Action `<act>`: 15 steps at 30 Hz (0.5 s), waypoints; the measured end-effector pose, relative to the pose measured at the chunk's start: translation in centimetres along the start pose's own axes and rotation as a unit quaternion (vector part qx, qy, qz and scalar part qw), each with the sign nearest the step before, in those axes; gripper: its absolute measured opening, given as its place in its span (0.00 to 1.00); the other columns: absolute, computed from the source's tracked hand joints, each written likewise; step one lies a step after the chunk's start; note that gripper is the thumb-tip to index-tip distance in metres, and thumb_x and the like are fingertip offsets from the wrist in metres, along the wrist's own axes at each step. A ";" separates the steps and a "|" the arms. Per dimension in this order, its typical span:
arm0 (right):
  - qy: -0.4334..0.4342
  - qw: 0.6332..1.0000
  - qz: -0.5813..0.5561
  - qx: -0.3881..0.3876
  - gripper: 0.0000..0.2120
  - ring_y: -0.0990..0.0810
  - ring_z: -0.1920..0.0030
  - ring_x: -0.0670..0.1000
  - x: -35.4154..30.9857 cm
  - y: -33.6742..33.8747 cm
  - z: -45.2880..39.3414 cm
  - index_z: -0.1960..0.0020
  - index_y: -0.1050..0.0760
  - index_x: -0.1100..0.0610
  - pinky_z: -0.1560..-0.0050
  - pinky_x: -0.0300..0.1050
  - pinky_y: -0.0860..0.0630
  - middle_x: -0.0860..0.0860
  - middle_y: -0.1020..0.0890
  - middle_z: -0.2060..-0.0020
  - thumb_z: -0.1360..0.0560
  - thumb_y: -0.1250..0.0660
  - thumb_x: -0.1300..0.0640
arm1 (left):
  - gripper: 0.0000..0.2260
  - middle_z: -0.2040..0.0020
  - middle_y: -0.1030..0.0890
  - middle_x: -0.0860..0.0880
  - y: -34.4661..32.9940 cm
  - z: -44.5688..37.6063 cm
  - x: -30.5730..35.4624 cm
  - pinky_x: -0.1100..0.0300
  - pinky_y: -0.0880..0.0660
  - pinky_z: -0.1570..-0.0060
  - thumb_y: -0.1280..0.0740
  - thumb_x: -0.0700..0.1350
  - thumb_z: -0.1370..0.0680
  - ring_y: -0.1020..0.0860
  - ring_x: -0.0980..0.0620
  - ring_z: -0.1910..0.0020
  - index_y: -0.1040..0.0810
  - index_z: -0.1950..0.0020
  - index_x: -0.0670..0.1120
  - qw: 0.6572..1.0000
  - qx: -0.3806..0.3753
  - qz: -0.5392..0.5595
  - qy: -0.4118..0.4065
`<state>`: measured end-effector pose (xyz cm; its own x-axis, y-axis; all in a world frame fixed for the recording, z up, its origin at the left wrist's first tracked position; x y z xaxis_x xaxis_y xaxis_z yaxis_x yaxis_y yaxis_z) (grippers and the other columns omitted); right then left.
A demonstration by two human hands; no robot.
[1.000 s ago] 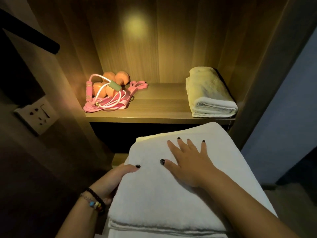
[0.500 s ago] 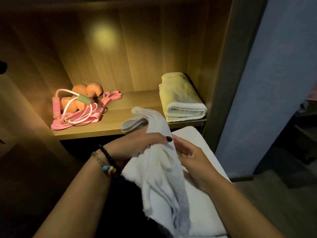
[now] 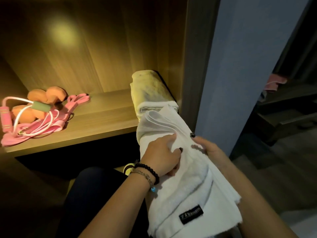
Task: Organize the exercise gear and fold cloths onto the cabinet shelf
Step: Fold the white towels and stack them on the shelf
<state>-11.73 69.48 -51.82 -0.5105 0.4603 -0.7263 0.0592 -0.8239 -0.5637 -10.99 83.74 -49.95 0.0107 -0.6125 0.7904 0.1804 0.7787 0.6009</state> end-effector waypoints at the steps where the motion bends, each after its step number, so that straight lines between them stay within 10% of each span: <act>1: -0.027 0.999 0.029 -0.016 0.14 0.16 0.51 0.61 0.3 -0.1 0.2 0.52 0.15 0.61 0.49 0.55 0.19 0.61 0.16 0.52 0.36 0.27 0.57 | 0.21 0.58 0.16 0.51 0.5 -0.1 0.0 0.59 0.21 0.56 0.34 0.54 0.24 0.18 0.52 0.58 0.28 0.31 0.56 0.995 0.058 -0.076 -0.028; 4: -0.019 0.990 0.143 -0.004 0.18 0.21 0.42 0.65 0.8 1.1 -0.3 0.41 0.21 0.61 0.37 0.64 0.28 0.64 0.19 0.44 0.30 0.30 0.67 | 0.12 0.50 0.20 0.56 1.8 -0.3 -0.2 0.57 0.26 0.45 0.32 0.53 0.26 0.24 0.54 0.48 0.21 0.43 0.56 0.969 0.180 -0.141 -0.098; 8: 0.026 0.972 0.231 0.044 0.20 0.16 0.51 0.54 0.9 1.3 -0.3 0.43 0.23 0.50 0.49 0.54 0.19 0.52 0.15 0.53 0.31 0.27 0.66 | 0.16 0.41 0.31 0.52 2.1 -1.8 -0.5 0.57 0.35 0.37 0.32 0.49 0.26 0.34 0.53 0.38 0.28 0.40 0.50 0.956 0.185 -0.138 -0.180; 15: 0.059 0.929 0.351 0.099 0.22 0.21 0.48 0.46 1.5 1.4 0.2 0.42 0.32 0.37 0.52 0.43 0.21 0.43 0.22 0.47 0.30 0.26 0.53 | 0.39 0.23 0.54 0.54 0.3 -4.6 -1.1 0.38 0.48 0.27 0.43 0.63 0.31 0.57 0.45 0.23 0.54 0.23 0.59 0.955 -0.024 -0.266 -0.127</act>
<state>-12.62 68.96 -53.65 -0.3075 -0.1896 -0.9325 0.1766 -0.9743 0.1399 -6.41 84.04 -51.23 -0.3319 -0.8623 0.3824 0.1385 0.3564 0.9240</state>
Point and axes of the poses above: each hand's wrist, its own z-axis away from the middle knuckle, its own y-axis out of the back of the hand, x = y × z, the point moved 4 cm from there along -z, towards the middle knuckle
